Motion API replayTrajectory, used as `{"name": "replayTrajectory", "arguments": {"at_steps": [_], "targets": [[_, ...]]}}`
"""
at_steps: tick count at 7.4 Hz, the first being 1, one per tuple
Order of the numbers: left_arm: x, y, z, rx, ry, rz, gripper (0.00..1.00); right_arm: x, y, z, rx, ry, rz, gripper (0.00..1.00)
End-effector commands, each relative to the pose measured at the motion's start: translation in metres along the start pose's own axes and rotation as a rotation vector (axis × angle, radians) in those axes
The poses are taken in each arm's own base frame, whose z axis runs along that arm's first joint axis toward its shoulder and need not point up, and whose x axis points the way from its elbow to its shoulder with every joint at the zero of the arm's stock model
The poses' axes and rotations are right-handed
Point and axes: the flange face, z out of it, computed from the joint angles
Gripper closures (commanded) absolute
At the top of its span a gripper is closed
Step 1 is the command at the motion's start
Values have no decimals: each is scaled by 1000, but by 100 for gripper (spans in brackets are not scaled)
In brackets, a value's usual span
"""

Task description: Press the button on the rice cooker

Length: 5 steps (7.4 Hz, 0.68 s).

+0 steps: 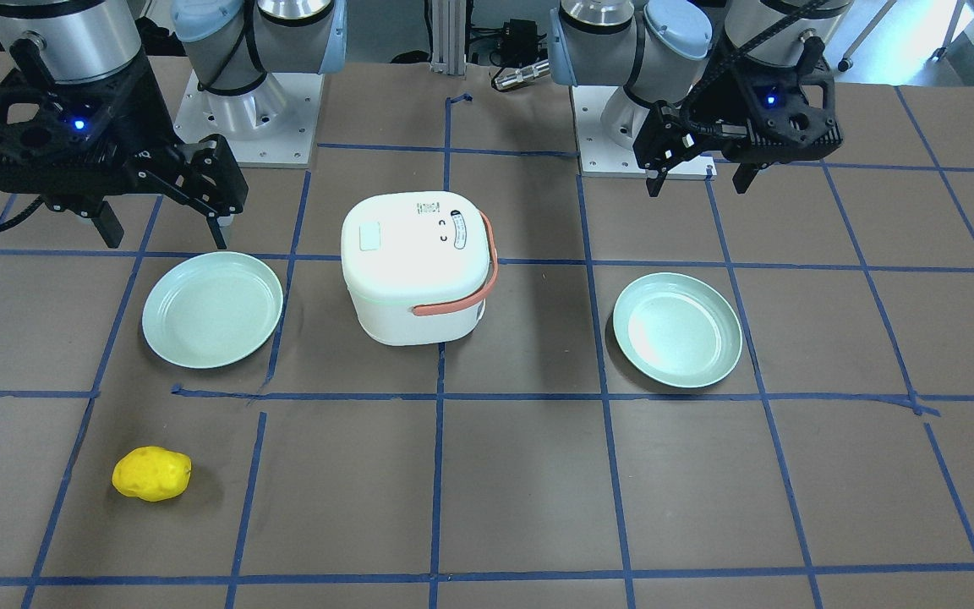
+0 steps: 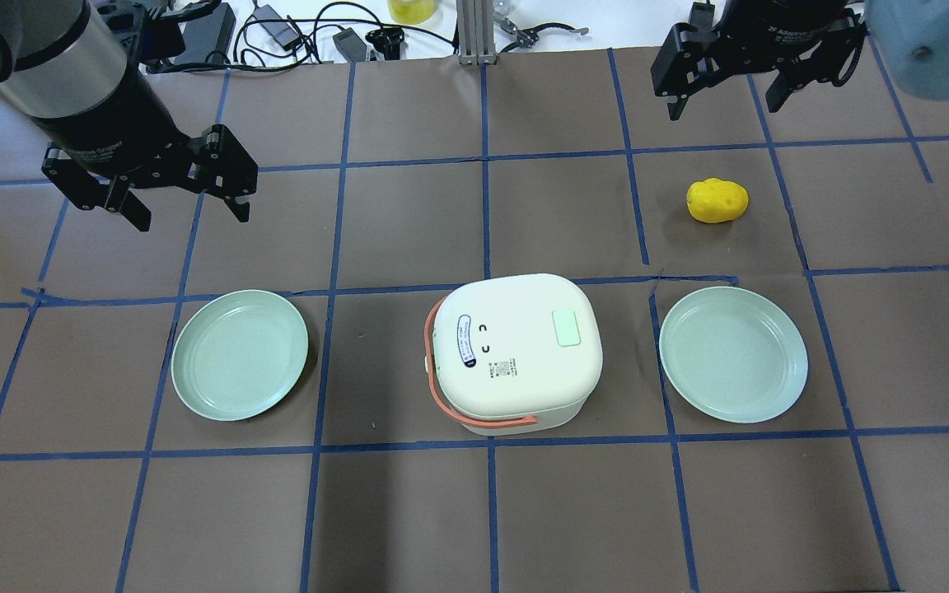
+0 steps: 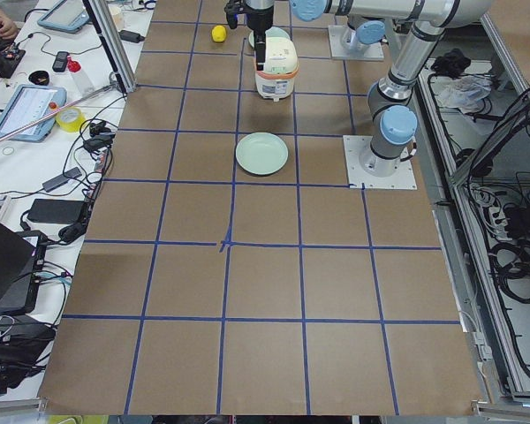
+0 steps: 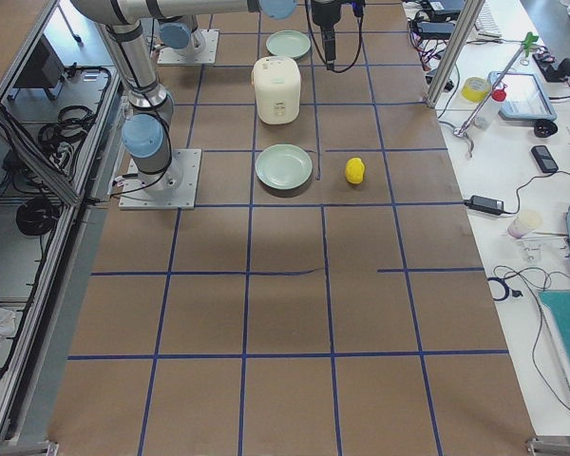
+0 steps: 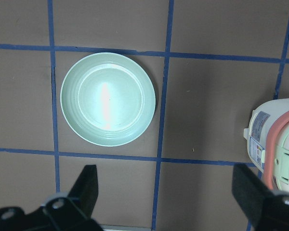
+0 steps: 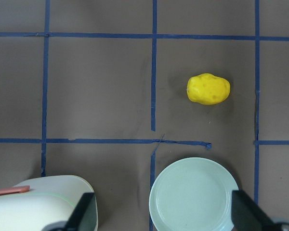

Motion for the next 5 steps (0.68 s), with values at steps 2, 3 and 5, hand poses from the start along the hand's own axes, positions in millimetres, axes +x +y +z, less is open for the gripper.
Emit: {"name": "replayTrajectory", "arguments": {"at_steps": [2, 3, 5], "targets": [[0, 0, -1, 1, 0, 0, 0, 0, 1, -1, -2, 2, 0, 0], [0, 0, 0, 0, 0, 0, 0, 0, 1, 0, -5, 2, 1, 0], [0, 0, 0, 0, 0, 0, 0, -1, 2, 0, -9, 1, 0, 0]]}}
